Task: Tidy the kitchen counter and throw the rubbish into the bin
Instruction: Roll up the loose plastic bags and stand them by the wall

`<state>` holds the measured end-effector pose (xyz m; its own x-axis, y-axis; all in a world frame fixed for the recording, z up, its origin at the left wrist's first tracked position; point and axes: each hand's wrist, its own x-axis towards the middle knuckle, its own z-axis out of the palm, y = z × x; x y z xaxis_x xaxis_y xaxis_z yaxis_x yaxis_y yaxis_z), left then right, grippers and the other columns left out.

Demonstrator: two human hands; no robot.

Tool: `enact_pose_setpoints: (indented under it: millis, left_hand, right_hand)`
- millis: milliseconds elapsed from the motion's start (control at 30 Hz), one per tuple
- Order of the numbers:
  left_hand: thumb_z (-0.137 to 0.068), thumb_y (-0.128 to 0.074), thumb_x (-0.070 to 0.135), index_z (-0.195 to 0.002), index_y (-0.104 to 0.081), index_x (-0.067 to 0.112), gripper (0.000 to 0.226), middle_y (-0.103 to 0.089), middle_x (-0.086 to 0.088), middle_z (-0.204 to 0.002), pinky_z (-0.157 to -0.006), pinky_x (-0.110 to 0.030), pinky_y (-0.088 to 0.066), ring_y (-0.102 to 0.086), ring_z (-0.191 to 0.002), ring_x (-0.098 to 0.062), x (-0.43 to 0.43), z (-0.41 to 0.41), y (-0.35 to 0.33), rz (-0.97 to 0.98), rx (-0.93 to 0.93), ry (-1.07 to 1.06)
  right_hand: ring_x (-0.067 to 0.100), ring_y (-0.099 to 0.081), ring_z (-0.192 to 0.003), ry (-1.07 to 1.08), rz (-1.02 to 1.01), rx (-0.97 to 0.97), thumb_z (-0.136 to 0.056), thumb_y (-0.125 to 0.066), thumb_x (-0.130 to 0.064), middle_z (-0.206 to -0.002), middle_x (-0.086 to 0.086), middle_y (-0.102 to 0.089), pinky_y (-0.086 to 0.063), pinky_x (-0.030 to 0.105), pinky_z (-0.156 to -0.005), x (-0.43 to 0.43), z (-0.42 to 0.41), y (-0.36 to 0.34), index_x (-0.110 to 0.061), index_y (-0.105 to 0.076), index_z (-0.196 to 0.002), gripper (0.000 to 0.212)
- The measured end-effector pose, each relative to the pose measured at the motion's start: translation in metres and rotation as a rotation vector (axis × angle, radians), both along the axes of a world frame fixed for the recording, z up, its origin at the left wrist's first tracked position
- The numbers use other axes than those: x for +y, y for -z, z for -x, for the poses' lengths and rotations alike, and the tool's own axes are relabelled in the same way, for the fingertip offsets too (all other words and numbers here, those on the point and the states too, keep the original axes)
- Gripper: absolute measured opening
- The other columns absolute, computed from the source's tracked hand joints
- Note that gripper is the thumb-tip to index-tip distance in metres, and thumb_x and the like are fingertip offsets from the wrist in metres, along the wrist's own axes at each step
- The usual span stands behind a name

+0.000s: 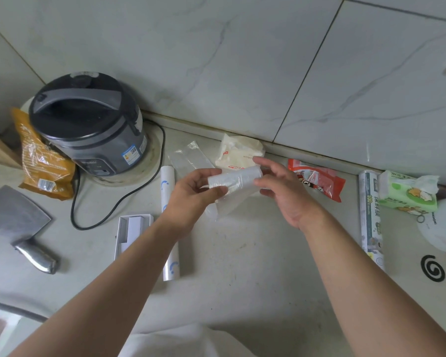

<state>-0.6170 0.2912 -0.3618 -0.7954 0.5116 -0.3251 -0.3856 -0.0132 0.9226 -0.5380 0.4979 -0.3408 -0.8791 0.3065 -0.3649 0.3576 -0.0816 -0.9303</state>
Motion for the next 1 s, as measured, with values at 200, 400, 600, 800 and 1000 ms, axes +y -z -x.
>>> enact_pose_setpoints:
  millis: [200,400,600,800,1000]
  left_hand:
    - [-0.066,-0.088,0.014,-0.127,-0.062,0.018,0.066,-0.074,-0.005,-0.108,-0.088,-0.043,-0.057,-0.070,-0.091,-0.023,-0.0014,-0.0038,-0.0019,0.001,0.058,0.067]
    - [-0.067,-0.087,0.018,-0.123,-0.064,0.028,0.061,-0.071,-0.003,-0.113,-0.081,-0.040,-0.060,-0.071,-0.084,-0.018,-0.0006,-0.0067,-0.0029,0.113,0.180,0.065]
    - [-0.066,-0.089,0.021,-0.116,-0.067,0.039,0.058,-0.067,0.006,-0.101,-0.069,-0.023,-0.057,-0.068,-0.075,-0.008,-0.0021,-0.0069,-0.0029,0.153,0.217,0.071]
    - [-0.063,-0.090,0.025,-0.107,-0.071,0.036,0.050,-0.077,0.002,-0.098,-0.080,-0.040,-0.063,-0.074,-0.092,-0.027,-0.0027,-0.0015,-0.0010,0.154,0.193,0.005]
    - [-0.060,-0.090,0.029,-0.115,-0.070,0.029,0.059,-0.077,-0.005,-0.103,-0.090,-0.053,-0.059,-0.073,-0.086,-0.029,-0.0029,0.0010,-0.0034,0.096,0.139,0.023]
  right_hand:
    - [0.006,-0.062,-0.085,0.025,-0.068,-0.014,-0.065,-0.073,-0.045,-0.087,-0.009,-0.072,-0.048,0.033,-0.081,-0.0022,0.0045,-0.0036,-0.034,-0.078,-0.093,0.030]
    - [0.022,-0.065,-0.089,0.053,-0.070,-0.091,-0.068,-0.073,-0.059,-0.104,0.016,-0.074,-0.052,0.049,-0.095,-0.0019,0.0053,-0.0013,-0.016,-0.079,-0.093,0.050]
    - [0.017,-0.069,-0.086,0.002,-0.003,-0.123,-0.070,-0.072,-0.056,-0.101,0.010,-0.077,-0.053,0.040,-0.084,-0.0025,0.0047,-0.0022,-0.015,-0.079,-0.095,0.049]
    - [0.010,-0.069,-0.097,-0.096,0.038,-0.121,-0.073,-0.070,-0.059,-0.106,-0.005,-0.076,-0.048,0.043,-0.089,-0.0047,0.0009,-0.0068,-0.031,-0.072,-0.112,0.048]
    - [0.017,-0.067,-0.110,-0.095,0.032,-0.066,-0.070,-0.080,-0.032,-0.109,-0.007,-0.074,-0.048,0.045,-0.098,-0.0049,0.0001,-0.0041,-0.042,-0.067,-0.117,0.050]
